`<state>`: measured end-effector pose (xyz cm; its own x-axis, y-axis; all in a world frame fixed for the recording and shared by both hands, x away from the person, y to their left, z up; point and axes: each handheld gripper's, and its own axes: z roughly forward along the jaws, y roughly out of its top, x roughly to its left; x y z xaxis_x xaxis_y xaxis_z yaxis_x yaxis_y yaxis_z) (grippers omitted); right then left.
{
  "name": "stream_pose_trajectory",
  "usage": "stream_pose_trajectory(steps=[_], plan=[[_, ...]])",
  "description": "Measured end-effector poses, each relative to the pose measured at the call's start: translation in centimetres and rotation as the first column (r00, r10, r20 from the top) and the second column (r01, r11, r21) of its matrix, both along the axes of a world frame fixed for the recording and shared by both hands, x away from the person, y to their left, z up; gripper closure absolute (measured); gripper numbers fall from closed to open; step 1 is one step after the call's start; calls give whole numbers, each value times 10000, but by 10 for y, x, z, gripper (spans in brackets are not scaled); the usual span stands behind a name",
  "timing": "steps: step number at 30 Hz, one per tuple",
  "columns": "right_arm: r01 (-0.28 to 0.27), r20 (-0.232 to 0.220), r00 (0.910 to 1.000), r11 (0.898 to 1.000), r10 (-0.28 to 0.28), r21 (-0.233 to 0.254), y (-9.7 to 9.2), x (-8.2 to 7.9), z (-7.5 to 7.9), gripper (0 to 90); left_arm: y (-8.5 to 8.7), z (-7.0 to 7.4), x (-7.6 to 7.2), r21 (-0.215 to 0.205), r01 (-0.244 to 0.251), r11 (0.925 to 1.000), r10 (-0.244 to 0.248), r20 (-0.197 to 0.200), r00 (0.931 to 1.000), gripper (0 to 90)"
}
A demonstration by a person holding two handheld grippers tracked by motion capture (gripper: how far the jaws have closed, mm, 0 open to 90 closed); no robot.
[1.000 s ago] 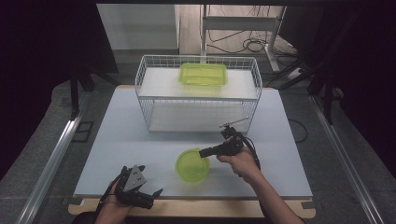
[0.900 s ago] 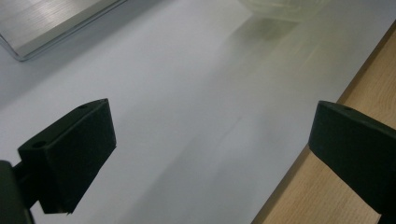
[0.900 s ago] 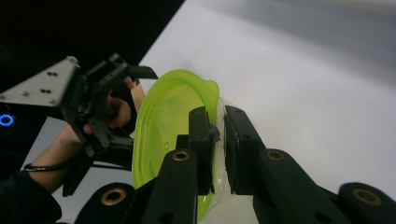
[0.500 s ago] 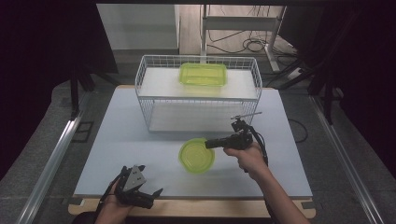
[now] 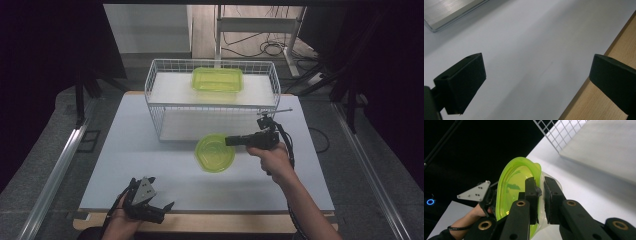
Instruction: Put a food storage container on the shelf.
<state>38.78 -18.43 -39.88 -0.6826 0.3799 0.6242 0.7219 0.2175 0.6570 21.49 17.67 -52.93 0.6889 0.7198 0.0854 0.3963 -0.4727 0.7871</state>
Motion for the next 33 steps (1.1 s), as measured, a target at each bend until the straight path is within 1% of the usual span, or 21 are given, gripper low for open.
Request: stream_pose_trajectory(steps=[2,10,15,20,23,24,26,29,33], plan=[[78,50,10000,9999,-79,99,-1,1,5,821,0,0,0,85,38,10000,-38,-8,10000,6],[457,284,9985,9978,-471,480,-6,7,30,821,0,0,0,96,47,9999,-47,-20,10000,7],[729,471,9960,9949,-763,704,-9,13,46,822,0,0,0,93,45,9999,-45,4,10000,6],[1021,543,9928,9909,-1071,873,-9,19,59,822,0,-1,1,151,63,9999,-62,-11,10000,6],[1240,648,9893,9871,-1310,1016,-9,24,69,822,0,-1,1,124,56,9999,-56,-11,10000,6],[1311,675,9880,9857,-1386,1055,-9,26,72,822,-1,-1,0,31,22,10000,-22,-5,10000,6],[1446,779,9850,9832,-1537,1118,-8,29,80,822,0,-1,0,54,30,10000,-30,-3,10000,7],[1671,952,9792,9783,-1792,1229,-6,35,92,822,0,-1,0,69,36,10000,-36,-8,10000,6],[2029,1192,9686,9706,-2183,1292,-3,42,107,823,0,0,0,40,29,10000,-29,-4,10000,6]])
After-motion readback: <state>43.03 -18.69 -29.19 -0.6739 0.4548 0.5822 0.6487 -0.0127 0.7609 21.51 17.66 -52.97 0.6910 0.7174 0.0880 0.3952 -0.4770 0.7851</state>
